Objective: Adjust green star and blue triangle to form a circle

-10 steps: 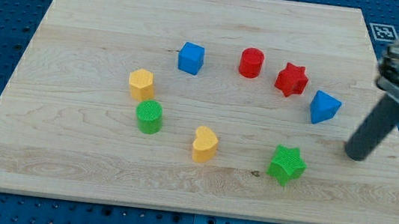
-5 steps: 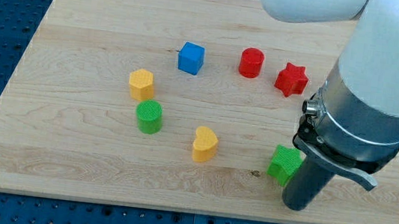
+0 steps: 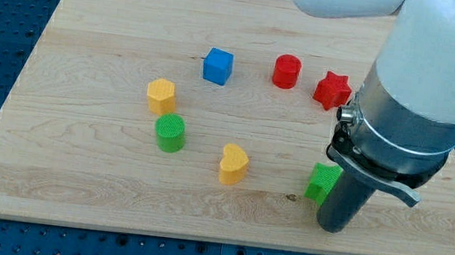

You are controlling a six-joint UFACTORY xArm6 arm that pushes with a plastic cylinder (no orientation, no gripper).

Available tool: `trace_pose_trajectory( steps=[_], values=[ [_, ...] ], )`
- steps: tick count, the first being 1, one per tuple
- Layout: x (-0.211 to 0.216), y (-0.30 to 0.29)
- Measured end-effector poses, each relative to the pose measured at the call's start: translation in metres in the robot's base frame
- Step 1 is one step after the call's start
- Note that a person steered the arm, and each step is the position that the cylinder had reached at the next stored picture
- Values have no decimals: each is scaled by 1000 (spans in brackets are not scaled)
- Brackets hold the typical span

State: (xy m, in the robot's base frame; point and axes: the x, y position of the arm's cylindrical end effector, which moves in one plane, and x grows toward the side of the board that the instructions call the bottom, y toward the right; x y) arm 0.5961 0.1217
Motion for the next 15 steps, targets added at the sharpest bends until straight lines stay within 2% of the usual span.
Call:
trace_pose_trajectory(
  steps=[3,5,7,9,12,15],
  values=[
    [-7,19],
    [-20,88],
    [-117,105],
    [-175,104],
    [-181,71],
    [-146,69]
  ],
)
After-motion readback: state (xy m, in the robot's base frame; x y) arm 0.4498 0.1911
